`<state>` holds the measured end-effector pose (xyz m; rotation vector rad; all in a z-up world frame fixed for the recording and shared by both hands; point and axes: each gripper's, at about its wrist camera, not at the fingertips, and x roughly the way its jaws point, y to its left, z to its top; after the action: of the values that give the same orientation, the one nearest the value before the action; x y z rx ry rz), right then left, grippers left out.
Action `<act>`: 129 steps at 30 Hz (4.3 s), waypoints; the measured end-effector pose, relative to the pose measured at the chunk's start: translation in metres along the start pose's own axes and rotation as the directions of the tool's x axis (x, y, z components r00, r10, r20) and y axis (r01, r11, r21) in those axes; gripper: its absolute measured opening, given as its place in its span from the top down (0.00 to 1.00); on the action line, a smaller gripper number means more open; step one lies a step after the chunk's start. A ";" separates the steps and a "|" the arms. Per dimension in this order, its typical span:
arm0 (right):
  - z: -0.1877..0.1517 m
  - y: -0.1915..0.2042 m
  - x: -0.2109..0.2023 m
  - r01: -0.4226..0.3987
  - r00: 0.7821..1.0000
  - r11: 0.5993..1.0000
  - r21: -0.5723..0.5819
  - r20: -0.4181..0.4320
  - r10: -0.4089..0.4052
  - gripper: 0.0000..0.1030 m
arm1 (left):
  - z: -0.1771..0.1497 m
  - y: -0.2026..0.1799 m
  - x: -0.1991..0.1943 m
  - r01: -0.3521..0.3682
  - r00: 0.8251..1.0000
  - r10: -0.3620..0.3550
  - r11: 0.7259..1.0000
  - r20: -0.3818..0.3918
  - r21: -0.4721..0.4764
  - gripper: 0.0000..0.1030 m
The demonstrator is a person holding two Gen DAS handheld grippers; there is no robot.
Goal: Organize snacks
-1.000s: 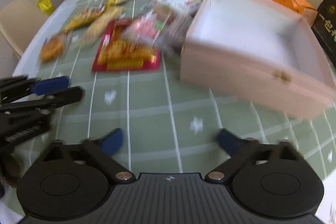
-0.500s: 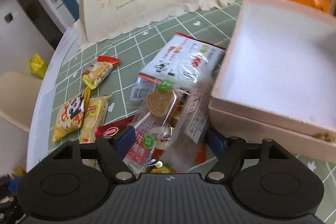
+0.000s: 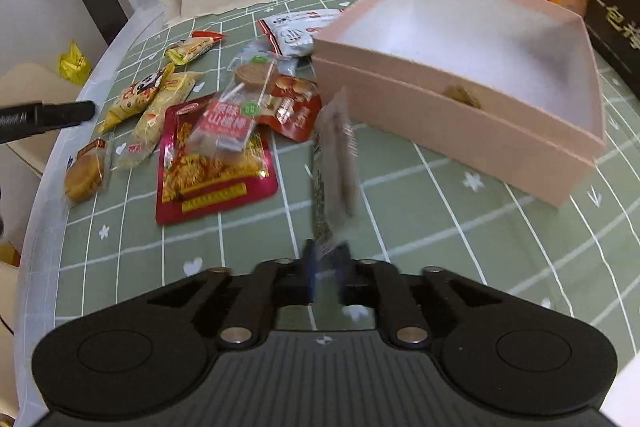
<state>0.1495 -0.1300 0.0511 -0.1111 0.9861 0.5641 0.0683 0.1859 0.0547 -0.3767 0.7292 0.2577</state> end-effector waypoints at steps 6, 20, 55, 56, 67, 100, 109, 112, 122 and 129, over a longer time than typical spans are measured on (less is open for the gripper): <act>-0.006 0.006 -0.011 -0.014 1.000 1.000 0.004 0.028 0.014 0.53 | -0.026 0.007 0.001 0.074 0.992 -0.070 0.997 -0.106 0.036 0.64; -0.029 0.015 -0.032 0.054 0.998 0.995 -0.083 0.048 -0.050 0.46 | -0.081 -0.108 -0.034 0.044 0.992 0.002 0.933 -0.129 0.356 0.57; 0.015 0.024 -0.015 0.050 0.999 0.991 -0.126 0.023 -0.047 0.99 | -0.082 -0.126 -0.043 0.206 0.966 -0.159 0.949 -0.204 0.238 0.42; 0.010 0.019 -0.025 0.036 0.999 0.993 -0.117 0.032 -0.032 0.99 | -0.084 -0.129 -0.045 0.223 0.963 -0.174 0.944 -0.206 0.244 0.42; -0.006 -0.008 -0.026 -0.019 0.995 0.988 -0.152 0.091 0.034 0.61 | -0.103 -0.134 -0.045 0.240 0.944 -0.169 0.941 -0.285 0.238 0.42; 0.118 -0.071 -0.084 0.073 0.923 0.983 0.169 0.362 -0.131 0.88 | 0.094 -0.166 0.080 0.306 0.952 -0.306 0.936 -0.032 0.172 0.47; 0.105 -0.055 -0.058 0.082 0.966 0.984 0.156 0.231 -0.117 0.59 | 0.103 -0.200 0.202 0.286 0.954 -0.223 0.879 -0.200 0.383 0.47; 0.085 -0.049 -0.043 0.078 0.983 0.984 0.159 0.153 -0.103 0.59 | 0.093 -0.188 0.193 0.383 0.921 -0.314 0.839 -0.231 0.387 0.55; 0.044 -0.013 -0.001 -0.033 0.999 0.994 0.100 0.045 0.028 0.59 | 0.021 -0.132 0.088 0.500 0.864 -0.414 0.767 -0.286 0.401 0.55; 0.055 0.018 0.023 -0.071 0.997 0.997 0.019 0.034 0.071 0.40 | -0.014 -0.091 0.033 0.448 0.886 -0.366 0.836 -0.287 0.317 0.63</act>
<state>0.1919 -0.0870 0.0656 -0.0487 0.9659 0.6193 0.1163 0.1011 0.0443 -0.1863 0.8711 -0.3369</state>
